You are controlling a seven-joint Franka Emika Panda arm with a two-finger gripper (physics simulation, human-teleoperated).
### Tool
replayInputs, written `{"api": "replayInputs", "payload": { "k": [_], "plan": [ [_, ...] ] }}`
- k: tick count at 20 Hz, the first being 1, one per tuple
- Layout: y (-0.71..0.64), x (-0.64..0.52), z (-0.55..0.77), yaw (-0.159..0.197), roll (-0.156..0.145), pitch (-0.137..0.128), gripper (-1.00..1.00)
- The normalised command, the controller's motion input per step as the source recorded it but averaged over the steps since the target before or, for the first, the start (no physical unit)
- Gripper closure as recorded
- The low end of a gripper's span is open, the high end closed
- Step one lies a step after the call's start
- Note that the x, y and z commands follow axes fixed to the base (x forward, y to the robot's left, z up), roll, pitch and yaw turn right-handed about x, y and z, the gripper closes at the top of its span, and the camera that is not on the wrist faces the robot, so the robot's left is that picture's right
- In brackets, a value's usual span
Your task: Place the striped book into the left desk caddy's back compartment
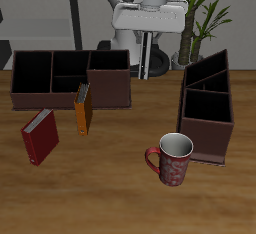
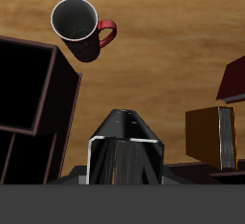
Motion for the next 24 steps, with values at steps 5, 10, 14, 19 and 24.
{"api": "replayInputs", "payload": {
  "k": [5,10,14,19,24],
  "plan": [
    [0.09,-0.40,-0.01,0.043,0.035,-0.033,1.00],
    [0.20,-0.15,-0.08,0.002,0.028,0.022,1.00],
    [0.27,-0.11,-0.12,0.034,0.044,0.025,1.00],
    [0.35,-0.02,-0.06,-0.007,0.053,0.032,1.00],
    [0.38,-0.03,0.05,0.022,0.046,-0.006,1.00]
  ]
}}
